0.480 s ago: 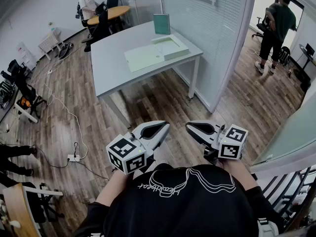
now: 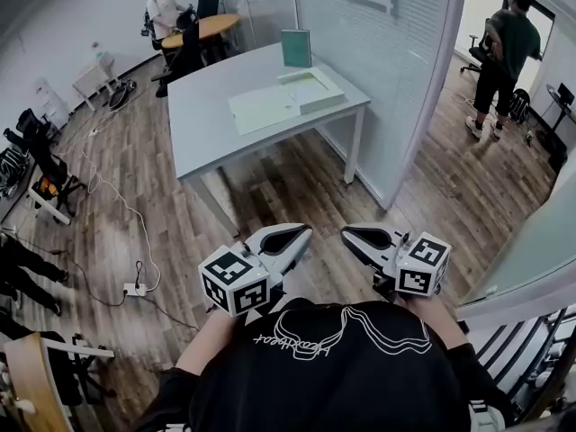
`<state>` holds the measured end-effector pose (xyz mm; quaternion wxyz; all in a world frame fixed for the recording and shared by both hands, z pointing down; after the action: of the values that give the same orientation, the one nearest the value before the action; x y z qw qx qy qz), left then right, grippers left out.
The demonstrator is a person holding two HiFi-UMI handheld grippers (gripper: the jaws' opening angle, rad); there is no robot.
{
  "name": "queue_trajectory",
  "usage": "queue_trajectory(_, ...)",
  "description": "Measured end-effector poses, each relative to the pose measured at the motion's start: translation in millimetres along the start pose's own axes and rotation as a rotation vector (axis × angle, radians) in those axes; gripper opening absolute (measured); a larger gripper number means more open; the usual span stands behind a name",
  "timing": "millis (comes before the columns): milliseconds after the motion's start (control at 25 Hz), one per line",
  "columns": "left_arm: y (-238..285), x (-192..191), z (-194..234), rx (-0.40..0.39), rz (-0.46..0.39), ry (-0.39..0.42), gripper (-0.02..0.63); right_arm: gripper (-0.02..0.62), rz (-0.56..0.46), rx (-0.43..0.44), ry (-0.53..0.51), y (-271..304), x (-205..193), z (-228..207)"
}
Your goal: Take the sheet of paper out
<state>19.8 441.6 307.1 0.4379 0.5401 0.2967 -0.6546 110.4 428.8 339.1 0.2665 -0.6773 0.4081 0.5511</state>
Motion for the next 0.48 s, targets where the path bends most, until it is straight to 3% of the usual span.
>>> queue_trajectory(480,12,-19,37,0.006,0.025,-0.069,0.012,0.009,0.020,-0.018,0.074,24,-13,-35)
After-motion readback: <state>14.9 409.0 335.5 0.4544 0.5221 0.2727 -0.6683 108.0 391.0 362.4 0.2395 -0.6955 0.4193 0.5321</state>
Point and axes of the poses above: the fingertips, and each gripper's own axes: y forward along the fingers, z to its left, x out of its top, the point moved 2 cm from there along -y, backward along the fingers, and after that the axes turned 11 degrees about -x, right-handed, at the moved point
